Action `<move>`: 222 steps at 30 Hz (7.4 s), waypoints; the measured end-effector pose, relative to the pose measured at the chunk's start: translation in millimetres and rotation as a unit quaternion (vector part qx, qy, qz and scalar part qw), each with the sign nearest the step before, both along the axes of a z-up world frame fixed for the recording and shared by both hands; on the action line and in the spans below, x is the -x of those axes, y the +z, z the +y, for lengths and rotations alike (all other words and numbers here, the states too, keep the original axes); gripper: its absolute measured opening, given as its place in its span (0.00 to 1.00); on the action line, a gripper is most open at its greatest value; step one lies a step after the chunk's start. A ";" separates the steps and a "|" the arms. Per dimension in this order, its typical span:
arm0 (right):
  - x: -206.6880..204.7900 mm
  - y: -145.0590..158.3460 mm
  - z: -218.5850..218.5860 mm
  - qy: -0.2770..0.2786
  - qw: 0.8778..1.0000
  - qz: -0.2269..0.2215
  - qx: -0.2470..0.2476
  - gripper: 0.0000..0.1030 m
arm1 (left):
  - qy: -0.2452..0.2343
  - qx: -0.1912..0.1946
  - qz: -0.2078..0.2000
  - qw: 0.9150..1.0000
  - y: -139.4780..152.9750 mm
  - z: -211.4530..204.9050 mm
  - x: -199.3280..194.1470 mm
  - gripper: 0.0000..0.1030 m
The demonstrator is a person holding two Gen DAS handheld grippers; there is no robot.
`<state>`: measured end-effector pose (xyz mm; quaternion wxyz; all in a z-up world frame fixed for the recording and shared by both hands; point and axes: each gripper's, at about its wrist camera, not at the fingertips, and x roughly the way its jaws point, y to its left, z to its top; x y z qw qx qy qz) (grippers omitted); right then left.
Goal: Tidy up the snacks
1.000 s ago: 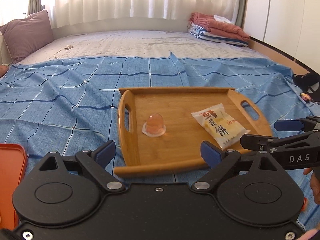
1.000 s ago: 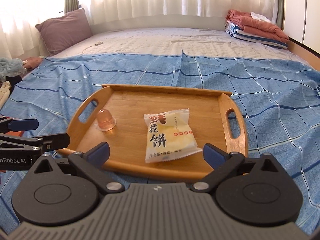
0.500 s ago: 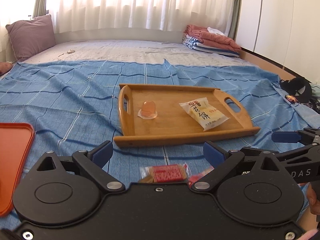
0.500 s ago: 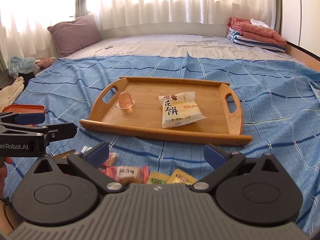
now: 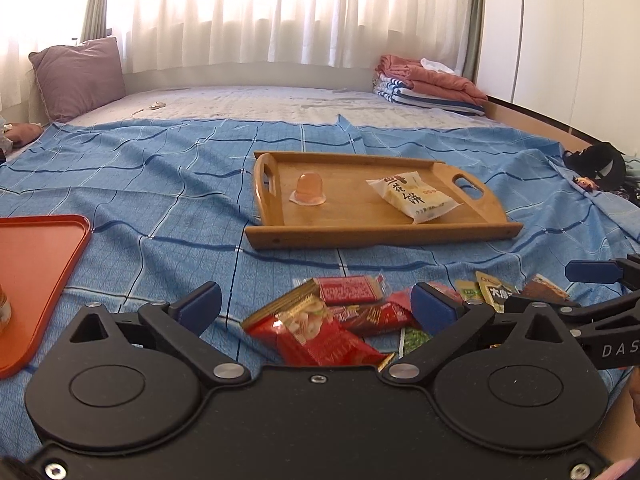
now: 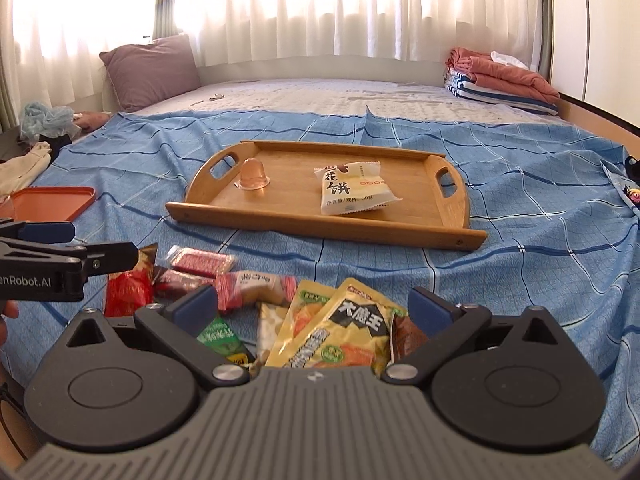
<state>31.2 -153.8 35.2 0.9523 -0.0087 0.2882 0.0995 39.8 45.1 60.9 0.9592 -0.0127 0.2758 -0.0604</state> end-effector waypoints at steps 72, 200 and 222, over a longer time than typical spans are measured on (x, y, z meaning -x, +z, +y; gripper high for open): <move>-6.8 -49.8 23.6 -0.096 0.995 -0.001 -0.036 0.69 | 0.100 0.044 0.036 0.993 -45.4 5.2 -20.5 0.66; -278.4 -27.2 -66.5 -0.055 0.994 0.087 -0.036 0.61 | 0.053 0.048 0.159 0.985 -36.4 -33.6 -362.7 0.64; -272.1 -20.7 -69.8 -0.058 0.994 0.078 -0.054 0.81 | 0.049 0.043 0.150 0.987 -27.6 -33.9 -352.8 0.89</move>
